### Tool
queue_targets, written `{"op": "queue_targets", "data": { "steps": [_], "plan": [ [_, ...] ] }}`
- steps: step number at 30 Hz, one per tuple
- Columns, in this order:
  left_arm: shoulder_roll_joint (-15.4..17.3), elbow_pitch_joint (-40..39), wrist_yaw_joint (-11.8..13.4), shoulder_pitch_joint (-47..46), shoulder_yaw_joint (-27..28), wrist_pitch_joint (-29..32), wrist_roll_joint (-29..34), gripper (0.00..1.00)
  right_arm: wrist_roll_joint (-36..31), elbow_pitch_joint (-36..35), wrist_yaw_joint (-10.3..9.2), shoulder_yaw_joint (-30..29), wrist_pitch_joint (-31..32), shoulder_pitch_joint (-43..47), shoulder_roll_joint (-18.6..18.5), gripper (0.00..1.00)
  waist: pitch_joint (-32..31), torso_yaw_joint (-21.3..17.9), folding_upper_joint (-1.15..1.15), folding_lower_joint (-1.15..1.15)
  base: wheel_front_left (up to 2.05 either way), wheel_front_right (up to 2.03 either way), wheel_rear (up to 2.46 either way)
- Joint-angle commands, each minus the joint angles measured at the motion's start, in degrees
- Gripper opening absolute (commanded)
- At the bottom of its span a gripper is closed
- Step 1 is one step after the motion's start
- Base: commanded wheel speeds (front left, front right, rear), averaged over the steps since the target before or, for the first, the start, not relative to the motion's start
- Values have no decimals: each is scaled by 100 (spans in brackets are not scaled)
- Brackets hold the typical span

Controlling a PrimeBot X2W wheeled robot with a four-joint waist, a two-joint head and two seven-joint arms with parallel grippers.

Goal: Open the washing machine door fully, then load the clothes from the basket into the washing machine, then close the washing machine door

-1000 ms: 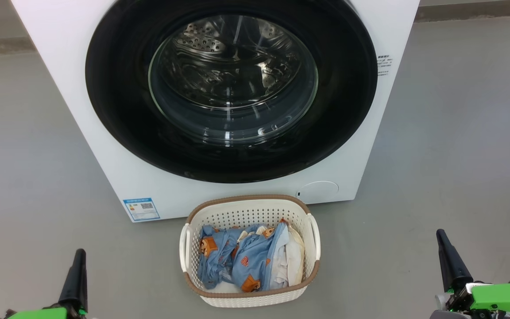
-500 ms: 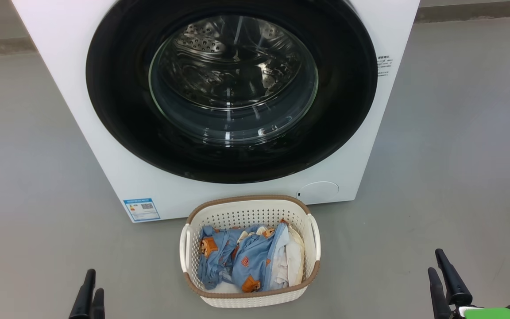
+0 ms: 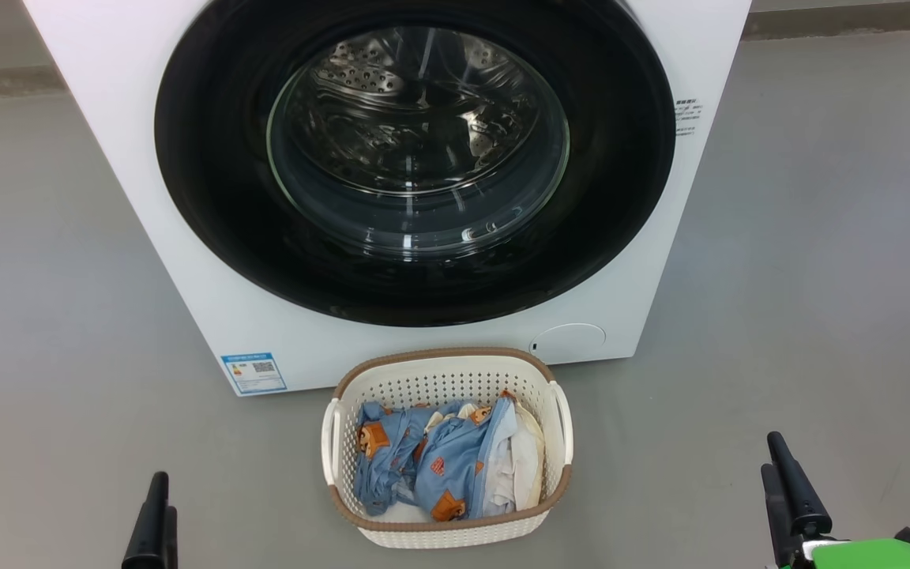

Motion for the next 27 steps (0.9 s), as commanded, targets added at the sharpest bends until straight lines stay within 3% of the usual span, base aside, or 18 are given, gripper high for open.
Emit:
{"op": "queue_targets", "data": {
  "steps": [1, 27],
  "plan": [
    [137, -181, -5, -95, 3, -63, 151, 100, -157, -212, -2, 92, -55, -18, -39, 100, 0, 2, 0, -1, 0, 0, 0],
    [382, -457, -10, -10, -174, -485, 2324, 100, -2354, -693, -3, 432, -474, 126, -59, 100, 2, 20, 0, -1, 0, 0, 0]
  ]
}}
